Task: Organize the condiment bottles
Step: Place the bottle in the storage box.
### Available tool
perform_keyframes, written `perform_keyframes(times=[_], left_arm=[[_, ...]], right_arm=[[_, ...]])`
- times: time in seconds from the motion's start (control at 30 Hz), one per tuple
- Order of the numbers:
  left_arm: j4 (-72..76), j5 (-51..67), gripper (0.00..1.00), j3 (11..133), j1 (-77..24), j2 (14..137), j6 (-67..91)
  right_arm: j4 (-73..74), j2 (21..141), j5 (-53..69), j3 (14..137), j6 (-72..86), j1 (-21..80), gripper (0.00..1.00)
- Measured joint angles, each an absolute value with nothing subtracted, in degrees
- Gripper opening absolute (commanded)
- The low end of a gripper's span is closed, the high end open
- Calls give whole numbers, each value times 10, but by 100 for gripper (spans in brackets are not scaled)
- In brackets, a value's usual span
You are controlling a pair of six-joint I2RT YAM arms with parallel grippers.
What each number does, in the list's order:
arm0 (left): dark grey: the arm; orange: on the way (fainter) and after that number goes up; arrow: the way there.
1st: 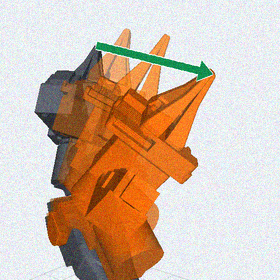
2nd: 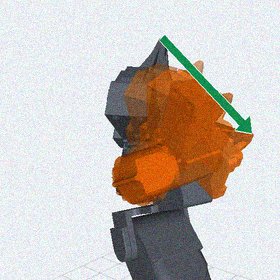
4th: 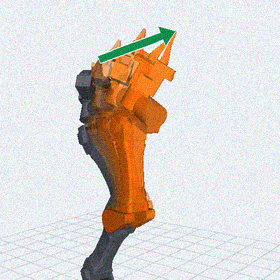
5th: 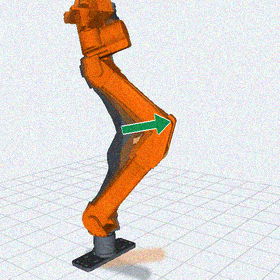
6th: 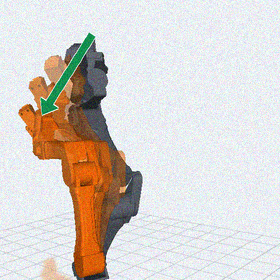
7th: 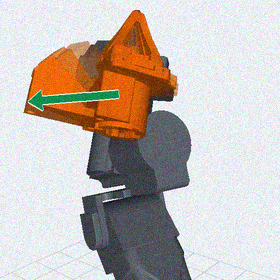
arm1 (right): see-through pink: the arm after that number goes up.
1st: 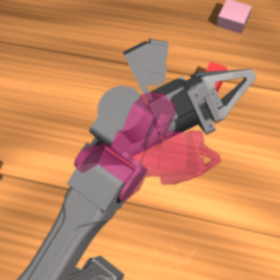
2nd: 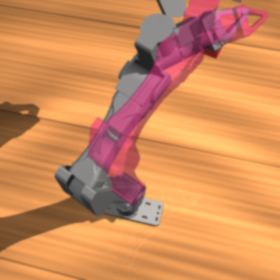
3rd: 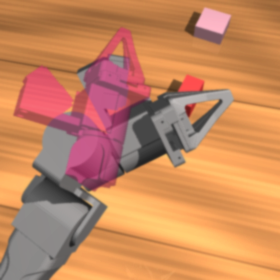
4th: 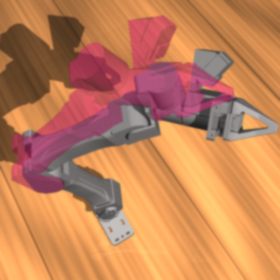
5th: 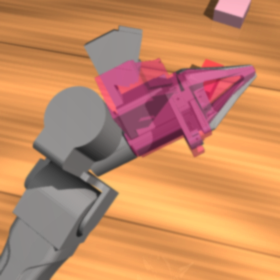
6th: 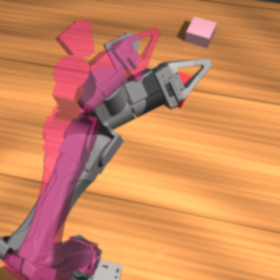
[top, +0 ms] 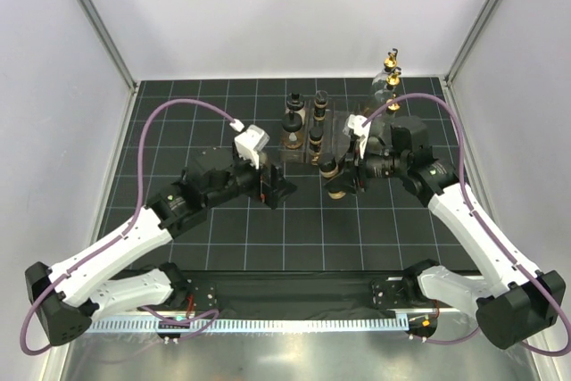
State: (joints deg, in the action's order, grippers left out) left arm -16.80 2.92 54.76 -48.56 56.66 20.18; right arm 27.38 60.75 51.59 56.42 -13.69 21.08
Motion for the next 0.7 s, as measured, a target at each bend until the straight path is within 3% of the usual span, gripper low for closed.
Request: perform_keyframes(times=[0.37, 0.7], left_arm=[[-22, 84, 100, 530, -509, 625, 192], [24, 69, 98, 549, -519, 704, 236]], right_arm=[[199, 648, 463, 587, 72, 210, 4], [176, 656, 391, 609, 206, 209, 4]])
